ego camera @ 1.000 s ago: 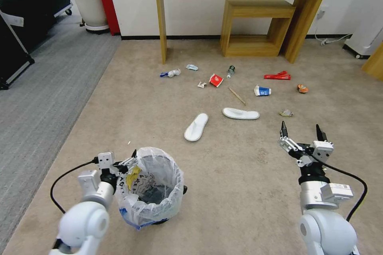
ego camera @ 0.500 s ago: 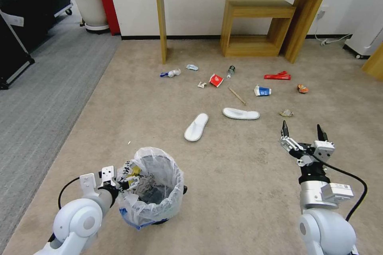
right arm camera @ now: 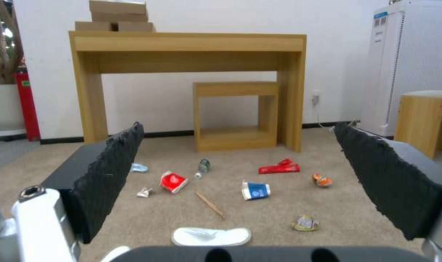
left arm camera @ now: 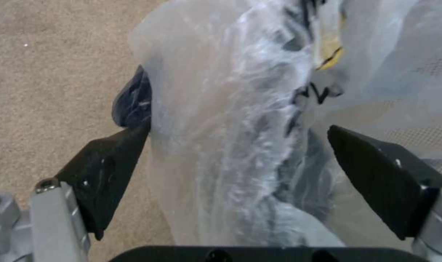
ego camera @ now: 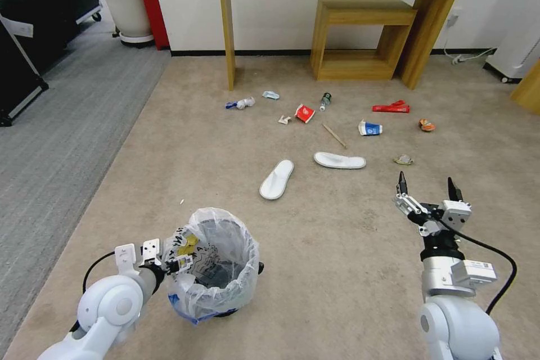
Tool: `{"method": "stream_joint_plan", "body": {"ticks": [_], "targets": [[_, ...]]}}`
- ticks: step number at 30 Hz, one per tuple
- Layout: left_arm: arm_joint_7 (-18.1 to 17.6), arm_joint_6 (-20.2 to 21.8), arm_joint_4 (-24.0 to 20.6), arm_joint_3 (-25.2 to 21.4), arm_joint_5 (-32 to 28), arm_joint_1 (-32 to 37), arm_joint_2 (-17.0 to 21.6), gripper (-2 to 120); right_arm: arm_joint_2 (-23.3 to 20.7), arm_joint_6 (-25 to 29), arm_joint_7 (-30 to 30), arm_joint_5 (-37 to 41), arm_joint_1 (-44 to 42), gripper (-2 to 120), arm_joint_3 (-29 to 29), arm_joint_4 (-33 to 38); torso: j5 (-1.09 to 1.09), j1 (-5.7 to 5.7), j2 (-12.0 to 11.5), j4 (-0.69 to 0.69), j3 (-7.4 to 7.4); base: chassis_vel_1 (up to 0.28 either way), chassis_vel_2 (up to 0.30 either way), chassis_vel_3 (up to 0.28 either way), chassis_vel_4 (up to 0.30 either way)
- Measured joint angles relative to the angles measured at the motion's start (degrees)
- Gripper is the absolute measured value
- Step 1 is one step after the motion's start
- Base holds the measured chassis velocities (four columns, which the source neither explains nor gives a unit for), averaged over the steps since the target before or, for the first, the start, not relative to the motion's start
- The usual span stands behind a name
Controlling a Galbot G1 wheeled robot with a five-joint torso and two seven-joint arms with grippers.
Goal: Pick up the trash bin and place the garbage on the floor into it.
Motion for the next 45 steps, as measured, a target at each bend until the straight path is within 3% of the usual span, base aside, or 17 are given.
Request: {"method": "stream_joint_plan", "body": {"ticks": [5,11,13,19,22,27,30,45], "targets": [[-0.18,-0.14,0.63,0.78,-0.25,-0.43,0.82,95,0.06,0.07,0.00,-0.14,-0.01,100,-0.01,-0.11,0.00,0.00,0.00,0.00,0.00,0.000,0.000,0.000,0.000],[-0.62,-0.31,1.35,1.83,-0.41,-1.04,1.86,78,0.02,0.51,0.03,-0.22,-0.10,100,0.04,-0.34,0.00,0.00,0.00,0.00,0.00,0.000,0.000,0.000,0.000],[-0.98,-0.33,1.46,2.34,-0.65,-1.09,2.23,67,-0.01,0.59,0.07,-0.23,-0.11,100,0.09,-0.34,0.00,0.00,0.00,0.00,0.00,0.000,0.000,0.000,0.000],[-1.59,-0.55,1.67,2.99,-0.73,-1.20,2.53,48,-0.03,0.76,0.14,-0.22,-0.05,100,0.16,-0.38,0.02,0.00,0.00,0.00,-0.01,0.000,0.000,0.000,0.000],[-1.78,-0.58,1.71,3.25,-0.74,-1.13,2.69,33,-0.04,0.90,0.15,-0.22,0.01,100,0.17,-0.53,0.03,-0.01,0.01,0.00,-0.01,0.000,0.000,0.000,0.000],[-1.85,-0.58,1.79,3.52,-0.82,-0.87,3.01,19,0.00,0.96,0.15,-0.22,0.09,100,0.12,-0.68,0.04,-0.01,0.01,0.00,-0.01,0.000,0.000,0.000,0.000],[-1.85,-0.57,1.93,3.80,-0.80,-0.69,3.23,5,-0.01,0.96,0.16,-0.20,0.23,100,0.10,-0.85,0.05,-0.01,0.02,0.01,-0.02,0.000,0.000,0.000,0.000],[-1.66,-0.91,0.70,2.66,-0.43,-0.35,0.93,0,-0.27,0.07,0.50,0.22,0.17,100,-0.12,-0.98,-0.07,0.00,-0.01,-0.01,0.02,0.000,0.000,0.000,0.000]]}}
